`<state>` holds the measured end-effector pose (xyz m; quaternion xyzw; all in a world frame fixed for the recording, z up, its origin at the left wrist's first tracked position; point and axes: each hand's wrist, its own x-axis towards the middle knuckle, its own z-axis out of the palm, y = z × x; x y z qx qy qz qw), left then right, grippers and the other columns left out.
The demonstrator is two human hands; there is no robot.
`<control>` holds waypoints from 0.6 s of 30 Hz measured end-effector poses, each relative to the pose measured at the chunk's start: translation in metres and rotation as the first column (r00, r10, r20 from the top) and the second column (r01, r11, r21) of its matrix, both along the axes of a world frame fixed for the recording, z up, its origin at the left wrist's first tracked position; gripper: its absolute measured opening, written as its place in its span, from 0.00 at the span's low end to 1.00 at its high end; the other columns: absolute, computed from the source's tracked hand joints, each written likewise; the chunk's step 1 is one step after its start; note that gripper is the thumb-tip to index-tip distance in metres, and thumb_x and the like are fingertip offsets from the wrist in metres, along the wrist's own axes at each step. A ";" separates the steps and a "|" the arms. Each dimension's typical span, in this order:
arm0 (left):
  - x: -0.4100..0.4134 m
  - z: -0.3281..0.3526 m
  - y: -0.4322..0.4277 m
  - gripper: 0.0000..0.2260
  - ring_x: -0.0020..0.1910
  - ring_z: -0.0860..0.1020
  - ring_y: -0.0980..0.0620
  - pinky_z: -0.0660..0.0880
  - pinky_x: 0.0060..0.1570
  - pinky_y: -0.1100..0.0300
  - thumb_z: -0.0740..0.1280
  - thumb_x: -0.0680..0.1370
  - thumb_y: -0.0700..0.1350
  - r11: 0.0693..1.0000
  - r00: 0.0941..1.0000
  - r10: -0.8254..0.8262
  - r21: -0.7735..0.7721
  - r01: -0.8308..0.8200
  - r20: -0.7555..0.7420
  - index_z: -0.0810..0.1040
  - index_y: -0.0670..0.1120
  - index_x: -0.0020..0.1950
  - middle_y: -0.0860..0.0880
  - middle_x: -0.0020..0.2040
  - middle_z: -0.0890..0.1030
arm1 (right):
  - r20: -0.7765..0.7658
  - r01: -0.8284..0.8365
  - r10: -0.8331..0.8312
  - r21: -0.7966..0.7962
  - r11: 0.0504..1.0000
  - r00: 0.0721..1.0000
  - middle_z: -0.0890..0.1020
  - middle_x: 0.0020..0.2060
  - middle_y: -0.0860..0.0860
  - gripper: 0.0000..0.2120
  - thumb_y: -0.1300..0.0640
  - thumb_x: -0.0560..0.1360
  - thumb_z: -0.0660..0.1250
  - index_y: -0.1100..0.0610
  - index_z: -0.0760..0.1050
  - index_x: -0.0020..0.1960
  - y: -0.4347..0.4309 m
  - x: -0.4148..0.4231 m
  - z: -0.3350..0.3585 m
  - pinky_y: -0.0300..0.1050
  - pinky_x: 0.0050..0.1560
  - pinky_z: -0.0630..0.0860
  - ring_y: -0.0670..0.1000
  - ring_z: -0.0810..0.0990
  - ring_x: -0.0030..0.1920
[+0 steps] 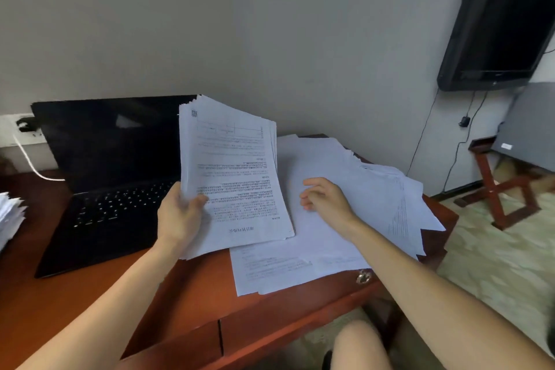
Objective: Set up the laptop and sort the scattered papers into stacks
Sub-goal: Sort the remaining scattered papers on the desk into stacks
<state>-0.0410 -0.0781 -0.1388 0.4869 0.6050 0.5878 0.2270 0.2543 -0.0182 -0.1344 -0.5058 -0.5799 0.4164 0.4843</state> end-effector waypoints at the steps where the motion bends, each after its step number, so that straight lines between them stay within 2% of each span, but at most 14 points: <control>1: 0.003 0.000 0.007 0.08 0.51 0.81 0.58 0.76 0.46 0.59 0.69 0.82 0.41 1.000 1.000 -0.004 -0.004 0.004 0.009 0.77 0.52 0.58 0.57 0.51 0.82 | 0.022 0.039 -0.039 0.008 0.999 0.999 0.81 0.46 0.60 0.14 0.72 0.79 0.57 0.62 0.75 0.60 0.007 0.013 0.001 0.38 0.42 0.80 0.54 0.80 0.40; 5: 0.020 0.003 0.035 0.07 0.51 0.80 0.57 0.76 0.47 0.57 0.69 0.82 0.42 0.999 0.998 -0.030 -0.014 0.030 0.058 0.77 0.51 0.58 0.56 0.52 0.82 | 0.146 0.167 -0.166 0.007 0.986 0.975 0.82 0.46 0.56 0.13 0.69 0.79 0.60 0.57 0.77 0.57 0.040 0.059 0.002 0.46 0.48 0.77 0.52 0.79 0.41; 8: 0.032 0.005 0.060 0.06 0.52 0.81 0.54 0.77 0.49 0.53 0.69 0.83 0.42 0.999 0.995 -0.041 -0.022 0.044 0.089 0.76 0.52 0.56 0.55 0.52 0.82 | 0.237 0.250 -0.244 0.007 0.968 0.940 0.82 0.54 0.54 0.13 0.65 0.80 0.61 0.57 0.78 0.61 0.070 0.077 0.006 0.42 0.54 0.74 0.51 0.79 0.51; 11: 0.043 0.003 0.082 0.07 0.52 0.81 0.53 0.78 0.53 0.49 0.69 0.82 0.42 0.999 0.995 -0.047 -0.022 0.049 0.093 0.77 0.53 0.56 0.54 0.52 0.83 | 0.374 0.284 -0.251 -0.037 0.958 0.893 0.79 0.58 0.55 0.16 0.58 0.81 0.64 0.61 0.73 0.67 0.104 0.082 0.008 0.40 0.57 0.70 0.53 0.77 0.59; 14: 0.052 -0.001 0.102 0.07 0.54 0.82 0.54 0.78 0.54 0.50 0.70 0.82 0.41 0.998 0.994 -0.061 -0.008 0.062 0.088 0.79 0.50 0.59 0.53 0.54 0.83 | 0.570 0.311 -0.207 -0.090 0.946 0.795 0.76 0.52 0.55 0.19 0.46 0.80 0.64 0.60 0.70 0.61 0.142 0.085 0.008 0.49 0.58 0.71 0.58 0.75 0.60; 15: 0.055 -0.003 0.107 0.08 0.54 0.82 0.54 0.79 0.54 0.51 0.70 0.82 0.41 0.998 0.994 -0.066 -0.004 0.067 0.084 0.79 0.49 0.60 0.53 0.54 0.84 | 0.630 0.325 -0.192 -0.103 0.940 0.753 0.75 0.52 0.56 0.22 0.42 0.79 0.64 0.61 0.69 0.59 0.152 0.085 0.008 0.51 0.59 0.72 0.59 0.73 0.60; 18: 0.059 -0.010 0.115 0.09 0.53 0.82 0.58 0.78 0.50 0.58 0.70 0.82 0.43 0.997 0.995 -0.072 0.000 0.072 0.068 0.79 0.50 0.62 0.54 0.55 0.84 | 0.771 0.376 -0.187 -0.074 0.924 0.609 0.75 0.64 0.59 0.37 0.31 0.75 0.63 0.62 0.68 0.67 0.174 0.080 0.008 0.54 0.66 0.68 0.62 0.67 0.70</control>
